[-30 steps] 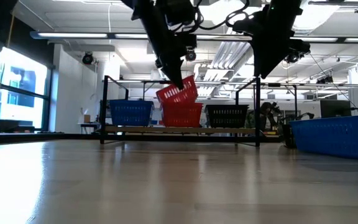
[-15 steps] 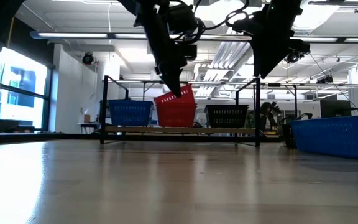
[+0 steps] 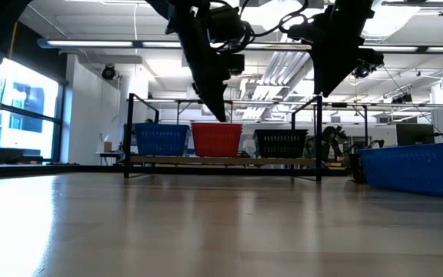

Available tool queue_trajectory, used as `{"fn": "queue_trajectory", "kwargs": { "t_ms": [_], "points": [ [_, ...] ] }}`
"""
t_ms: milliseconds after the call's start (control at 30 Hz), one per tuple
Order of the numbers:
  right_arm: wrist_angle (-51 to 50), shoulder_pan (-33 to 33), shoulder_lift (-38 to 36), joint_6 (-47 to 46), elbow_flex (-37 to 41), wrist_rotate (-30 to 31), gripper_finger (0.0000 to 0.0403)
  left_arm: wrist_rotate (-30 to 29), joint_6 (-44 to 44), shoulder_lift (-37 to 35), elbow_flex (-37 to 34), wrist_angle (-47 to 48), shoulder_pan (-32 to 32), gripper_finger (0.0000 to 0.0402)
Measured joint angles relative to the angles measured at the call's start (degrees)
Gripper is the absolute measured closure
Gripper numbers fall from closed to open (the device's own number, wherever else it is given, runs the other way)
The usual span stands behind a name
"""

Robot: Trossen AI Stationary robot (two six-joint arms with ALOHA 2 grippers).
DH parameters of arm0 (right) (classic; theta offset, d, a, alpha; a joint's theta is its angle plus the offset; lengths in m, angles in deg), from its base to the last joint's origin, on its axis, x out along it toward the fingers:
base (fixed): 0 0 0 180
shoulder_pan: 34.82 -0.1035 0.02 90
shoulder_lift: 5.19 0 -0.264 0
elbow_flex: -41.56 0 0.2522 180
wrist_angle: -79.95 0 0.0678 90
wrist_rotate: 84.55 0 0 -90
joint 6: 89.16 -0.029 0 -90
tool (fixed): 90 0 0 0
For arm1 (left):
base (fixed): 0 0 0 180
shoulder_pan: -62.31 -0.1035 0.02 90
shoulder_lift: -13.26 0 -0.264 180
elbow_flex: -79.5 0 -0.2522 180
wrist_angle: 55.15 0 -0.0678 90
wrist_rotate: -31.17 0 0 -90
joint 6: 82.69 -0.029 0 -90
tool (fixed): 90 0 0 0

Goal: Stack baskets on shelf by color
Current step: Stack the blue bin on top of the blue bin on the shelf

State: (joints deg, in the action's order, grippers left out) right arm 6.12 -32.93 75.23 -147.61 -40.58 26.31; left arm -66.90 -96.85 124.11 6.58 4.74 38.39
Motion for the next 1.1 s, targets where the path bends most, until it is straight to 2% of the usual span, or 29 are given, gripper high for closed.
{"fn": "queue_trajectory", "kwargs": {
  "t_ms": [167,333,500,700,867,1100],
  "points": [
    [0.0,0.0,0.0,0.0,0.0,-0.1,0.0331,-0.1,1.7,0.1,1.4,1.3,-0.2,0.0284],
    [-0.3,0.0,0.0,1.4,0.0,-2.7,0.0331,1.4,1.9,0.0,6.5,5.7,-0.6,0.0274],
    [-1.0,-0.8,0.0,4.4,0.0,-4.5,0.0331,6.0,1.9,-0.4,11.2,10.2,-1.0,0.0278],
    [-4.7,-3.8,0.0,6.0,0.0,-5.6,0.0331,12.2,2.9,-3.9,11.4,14.0,-1.6,0.0279],
    [-8.9,-7.1,0.0,7.2,0.0,-5.9,0.0331,16.4,5.0,-7.1,8.2,13.4,-2.5,0.0280],
    [-11.5,-11.9,-0.5,7.0,2.2,-8.8,0.0331,16.4,9.4,-11.7,-0.5,9.2,-1.8,0.0281]
  ]
}}
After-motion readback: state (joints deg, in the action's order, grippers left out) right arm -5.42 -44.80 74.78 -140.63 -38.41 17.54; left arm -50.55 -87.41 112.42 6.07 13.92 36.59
